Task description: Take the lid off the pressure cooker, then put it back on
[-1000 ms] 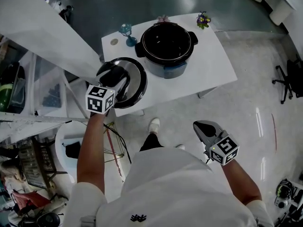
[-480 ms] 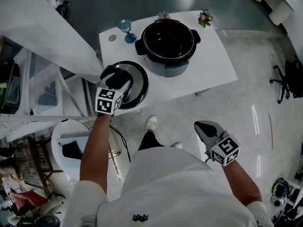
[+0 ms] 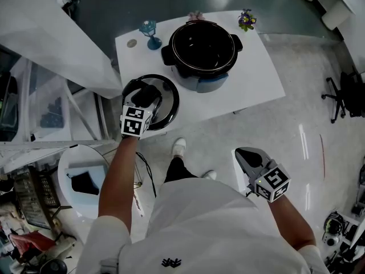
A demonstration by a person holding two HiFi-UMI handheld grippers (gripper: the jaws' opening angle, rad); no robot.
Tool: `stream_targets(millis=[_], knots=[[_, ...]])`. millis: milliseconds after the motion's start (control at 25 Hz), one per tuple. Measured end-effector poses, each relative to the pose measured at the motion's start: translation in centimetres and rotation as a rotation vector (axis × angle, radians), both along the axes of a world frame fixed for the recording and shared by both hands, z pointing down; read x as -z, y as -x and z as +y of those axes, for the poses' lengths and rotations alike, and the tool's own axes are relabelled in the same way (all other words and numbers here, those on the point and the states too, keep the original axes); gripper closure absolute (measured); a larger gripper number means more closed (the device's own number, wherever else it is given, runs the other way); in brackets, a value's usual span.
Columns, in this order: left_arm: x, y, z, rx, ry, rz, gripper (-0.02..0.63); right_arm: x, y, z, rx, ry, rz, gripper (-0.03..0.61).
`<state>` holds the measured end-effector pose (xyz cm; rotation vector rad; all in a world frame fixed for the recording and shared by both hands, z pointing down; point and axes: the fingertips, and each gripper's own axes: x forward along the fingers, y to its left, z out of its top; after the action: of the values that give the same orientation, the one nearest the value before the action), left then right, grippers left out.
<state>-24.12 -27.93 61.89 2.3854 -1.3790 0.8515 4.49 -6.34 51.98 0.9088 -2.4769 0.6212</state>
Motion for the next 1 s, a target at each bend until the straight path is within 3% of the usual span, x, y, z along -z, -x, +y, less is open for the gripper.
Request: stream_targets(millis=[1000], knots=[[-4.2, -0.6, -1.0, -0.002, -0.021, -0.006, 0.325, -1.1, -0.3, -0.6, -0.028, 0.038, 0.026, 0.565]])
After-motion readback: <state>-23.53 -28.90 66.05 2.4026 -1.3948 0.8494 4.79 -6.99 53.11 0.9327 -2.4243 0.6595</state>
